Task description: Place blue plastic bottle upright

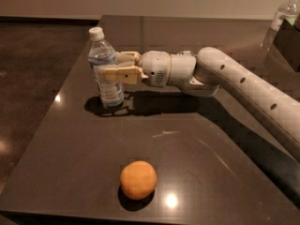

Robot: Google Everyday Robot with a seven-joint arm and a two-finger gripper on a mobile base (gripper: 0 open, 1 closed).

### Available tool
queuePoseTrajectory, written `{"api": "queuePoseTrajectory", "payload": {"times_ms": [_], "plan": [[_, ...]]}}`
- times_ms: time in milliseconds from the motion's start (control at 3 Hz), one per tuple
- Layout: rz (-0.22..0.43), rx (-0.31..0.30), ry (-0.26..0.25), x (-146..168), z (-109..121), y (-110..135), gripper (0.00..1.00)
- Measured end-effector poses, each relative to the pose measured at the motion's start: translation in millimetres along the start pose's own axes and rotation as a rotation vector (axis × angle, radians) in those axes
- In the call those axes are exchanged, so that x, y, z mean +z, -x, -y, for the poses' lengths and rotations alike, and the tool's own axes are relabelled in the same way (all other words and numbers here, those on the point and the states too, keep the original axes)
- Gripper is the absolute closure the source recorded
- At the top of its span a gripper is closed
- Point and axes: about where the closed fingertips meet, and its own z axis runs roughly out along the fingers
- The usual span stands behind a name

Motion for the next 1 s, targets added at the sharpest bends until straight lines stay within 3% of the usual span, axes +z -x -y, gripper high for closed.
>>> {"api": "queuePoseTrajectory", "payload": {"times_ms": [333,667,1000], "plan": [[0.009,-0.025,-0.025,-0.7,0.1,-1.1,0.39],[0.009,-0.029,-0.018,4.1,-2.2,-0.1,0.0],[0.009,-0.029,-0.018,4.1,-2.2,-0.1,0.0]]}}
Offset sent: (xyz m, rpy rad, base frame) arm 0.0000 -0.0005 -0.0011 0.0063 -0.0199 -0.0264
